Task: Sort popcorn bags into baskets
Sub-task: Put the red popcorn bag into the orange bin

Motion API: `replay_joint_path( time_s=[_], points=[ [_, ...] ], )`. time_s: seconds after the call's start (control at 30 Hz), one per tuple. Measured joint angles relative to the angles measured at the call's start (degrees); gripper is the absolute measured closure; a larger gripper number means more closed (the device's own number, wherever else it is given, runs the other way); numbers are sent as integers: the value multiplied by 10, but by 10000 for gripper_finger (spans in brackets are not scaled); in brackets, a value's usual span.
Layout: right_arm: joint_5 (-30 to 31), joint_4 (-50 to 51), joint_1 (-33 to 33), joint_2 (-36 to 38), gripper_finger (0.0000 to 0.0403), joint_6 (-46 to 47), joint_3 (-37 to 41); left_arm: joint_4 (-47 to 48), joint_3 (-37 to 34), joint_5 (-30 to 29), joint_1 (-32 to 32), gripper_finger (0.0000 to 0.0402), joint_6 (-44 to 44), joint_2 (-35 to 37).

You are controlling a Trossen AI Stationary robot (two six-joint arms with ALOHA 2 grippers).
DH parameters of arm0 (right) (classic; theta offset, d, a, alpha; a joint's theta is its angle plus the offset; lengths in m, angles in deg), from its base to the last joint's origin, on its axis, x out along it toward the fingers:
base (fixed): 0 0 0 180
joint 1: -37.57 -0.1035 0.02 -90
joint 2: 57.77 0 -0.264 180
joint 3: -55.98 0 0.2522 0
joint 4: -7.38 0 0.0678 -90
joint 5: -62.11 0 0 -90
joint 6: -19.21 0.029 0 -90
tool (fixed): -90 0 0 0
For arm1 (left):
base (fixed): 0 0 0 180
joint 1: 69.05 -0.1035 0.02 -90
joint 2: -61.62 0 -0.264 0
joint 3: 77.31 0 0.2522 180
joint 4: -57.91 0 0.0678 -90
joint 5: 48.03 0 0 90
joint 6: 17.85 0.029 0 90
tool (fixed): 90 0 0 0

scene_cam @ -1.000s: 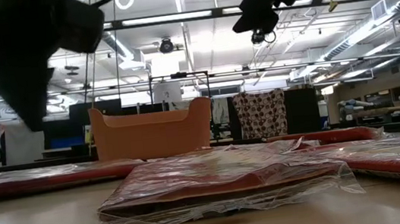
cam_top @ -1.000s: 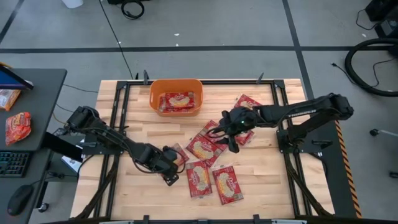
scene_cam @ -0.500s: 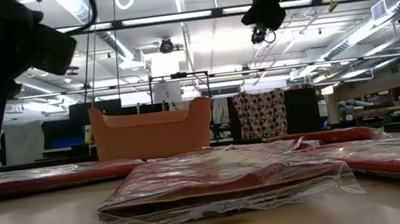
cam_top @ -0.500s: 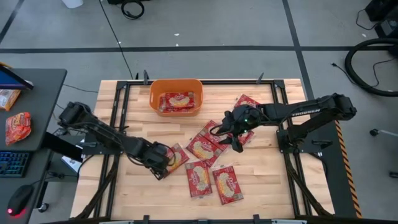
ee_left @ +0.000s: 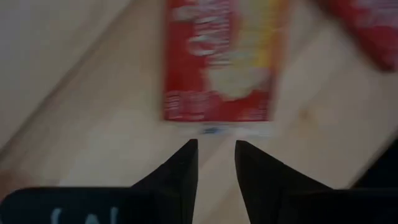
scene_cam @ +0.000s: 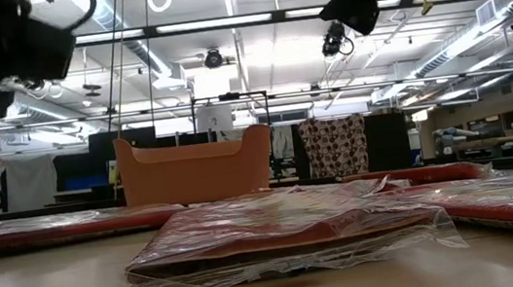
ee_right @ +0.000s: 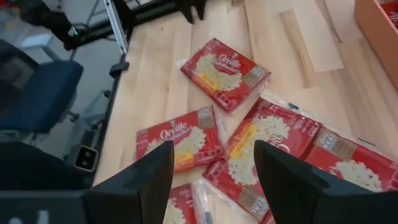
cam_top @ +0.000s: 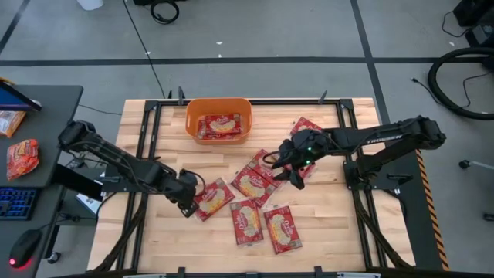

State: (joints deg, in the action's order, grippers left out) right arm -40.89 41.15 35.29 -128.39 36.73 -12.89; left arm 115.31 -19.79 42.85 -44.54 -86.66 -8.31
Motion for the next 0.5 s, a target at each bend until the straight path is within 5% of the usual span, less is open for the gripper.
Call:
replay_joint_path(
  time_s=[0.23,0.5],
  points=[
    [11,12,-10,22,185,9,0,-99,-91,119,-68,292,-7,7],
    [26,83,-27,27,194,10,-25,-107,-106,103,-142,257,67,6]
  ],
)
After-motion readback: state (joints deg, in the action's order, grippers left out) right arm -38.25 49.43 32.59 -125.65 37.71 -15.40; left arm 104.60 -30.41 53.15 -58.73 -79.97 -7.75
